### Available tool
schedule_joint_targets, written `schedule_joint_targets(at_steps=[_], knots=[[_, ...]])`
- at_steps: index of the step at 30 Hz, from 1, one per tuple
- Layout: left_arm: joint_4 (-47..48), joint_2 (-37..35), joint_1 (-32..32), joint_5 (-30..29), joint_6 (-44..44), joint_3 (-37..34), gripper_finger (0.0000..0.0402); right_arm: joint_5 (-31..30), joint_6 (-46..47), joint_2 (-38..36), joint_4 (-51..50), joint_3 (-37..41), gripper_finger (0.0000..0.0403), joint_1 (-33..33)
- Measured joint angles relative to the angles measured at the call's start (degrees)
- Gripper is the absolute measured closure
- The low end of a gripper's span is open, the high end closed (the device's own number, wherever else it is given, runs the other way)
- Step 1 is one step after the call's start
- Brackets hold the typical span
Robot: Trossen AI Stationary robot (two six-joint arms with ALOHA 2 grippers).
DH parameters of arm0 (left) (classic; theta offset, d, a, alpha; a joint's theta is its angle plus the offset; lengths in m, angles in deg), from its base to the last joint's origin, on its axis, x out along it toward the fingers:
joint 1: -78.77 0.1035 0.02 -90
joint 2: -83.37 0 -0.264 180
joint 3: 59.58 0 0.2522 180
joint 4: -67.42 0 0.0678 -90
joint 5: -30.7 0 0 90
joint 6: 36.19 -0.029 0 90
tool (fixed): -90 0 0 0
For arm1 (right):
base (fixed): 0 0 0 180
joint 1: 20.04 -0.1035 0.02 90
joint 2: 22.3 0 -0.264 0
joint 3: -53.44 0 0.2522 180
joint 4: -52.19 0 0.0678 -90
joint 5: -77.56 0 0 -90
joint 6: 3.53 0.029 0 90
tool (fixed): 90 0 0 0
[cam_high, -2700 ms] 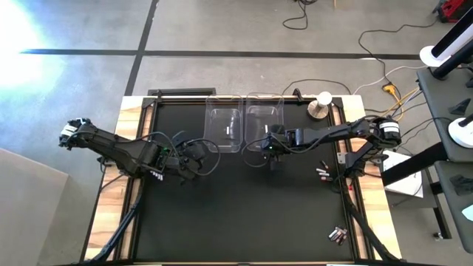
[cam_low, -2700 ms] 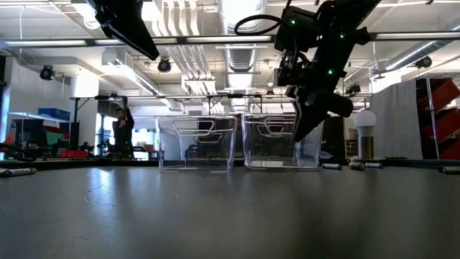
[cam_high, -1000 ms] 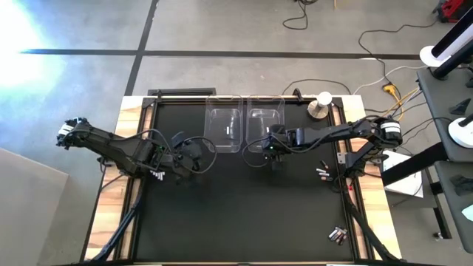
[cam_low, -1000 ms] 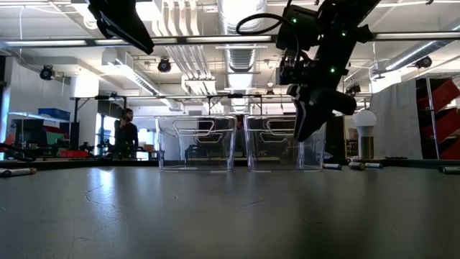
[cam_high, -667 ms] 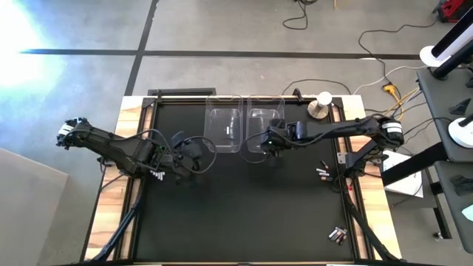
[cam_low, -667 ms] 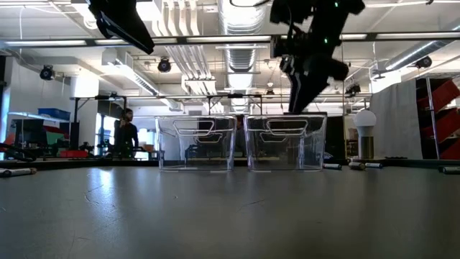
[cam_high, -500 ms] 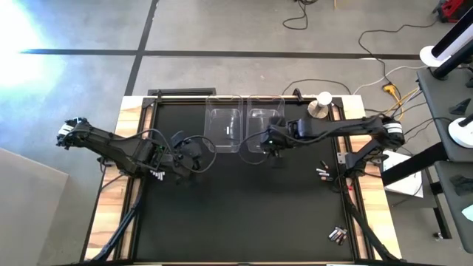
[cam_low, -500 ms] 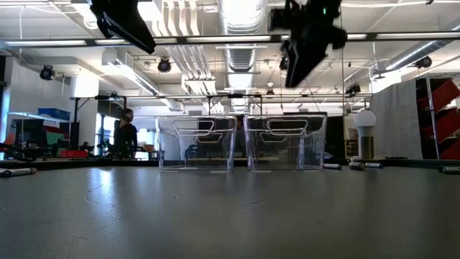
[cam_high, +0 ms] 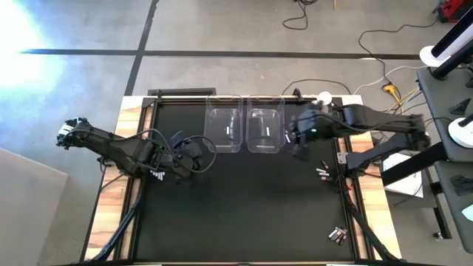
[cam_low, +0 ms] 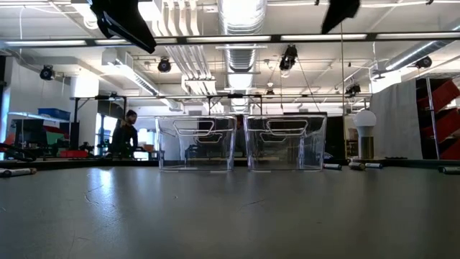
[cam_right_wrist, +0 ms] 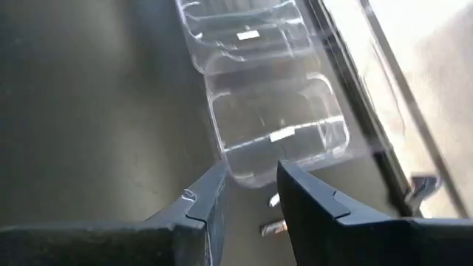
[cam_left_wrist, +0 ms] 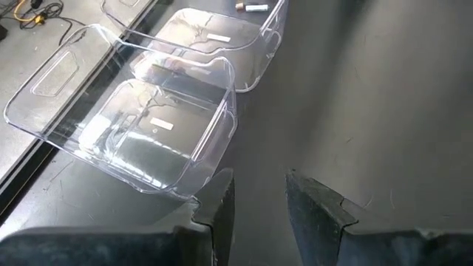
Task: Sort batteries
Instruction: Put the black battery into the right transparent bin
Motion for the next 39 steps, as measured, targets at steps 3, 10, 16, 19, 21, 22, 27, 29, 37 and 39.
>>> schedule_joint_targets(at_steps=[3,10,16,19,21,22,27,29,37,39], knots=[[-0.7,0.0,0.0,0.02,-0.64,0.0,0.0299,-0.77,4.12,-6.05,0.07,7.06,0.0295,0.0],[-5.11,0.0,-0.04,0.01,-3.58,0.0,0.0299,1.1,10.46,-14.83,5.3,24.66,0.0272,0.01],[-9.3,0.25,0.14,-3.91,-3.72,0.0,0.0299,1.8,2.81,-15.32,20.74,38.38,0.0251,1.08],[-11.11,0.66,1.01,-6.21,-3.69,0.0,0.0299,1.78,-0.7,-14.52,29.99,44.98,0.0246,3.05],[-12.42,0.85,1.97,-6.89,-3.61,0.0,0.0299,1.77,-1.86,-14.46,37.12,49.37,0.0246,4.8],[-13.29,0.94,2.57,-7.06,-3.55,0.0,0.0299,1.68,-2.05,-14.42,40.88,51.38,0.0247,5.63],[-18.37,1.03,6.02,-7.41,-2.57,0.0,0.0299,-2.48,-4.83,-13.18,50.23,58.3,0.0259,9.06],[-20.3,1.03,7.78,-7.48,-2.0,0.0,0.0299,-3.03,-5.1,-12.37,51.04,59.45,0.0262,10.65],[-25.6,1.03,13.75,-7.5,-2.1,0.0,0.0299,2.18,-9.6,-10.75,57.44,61.59,0.0263,18.53],[-25.6,1.03,14.8,-7.5,-2.88,0.0,0.0299,3.99,-11.06,-10.62,59.52,62.5,0.0266,20.86]])
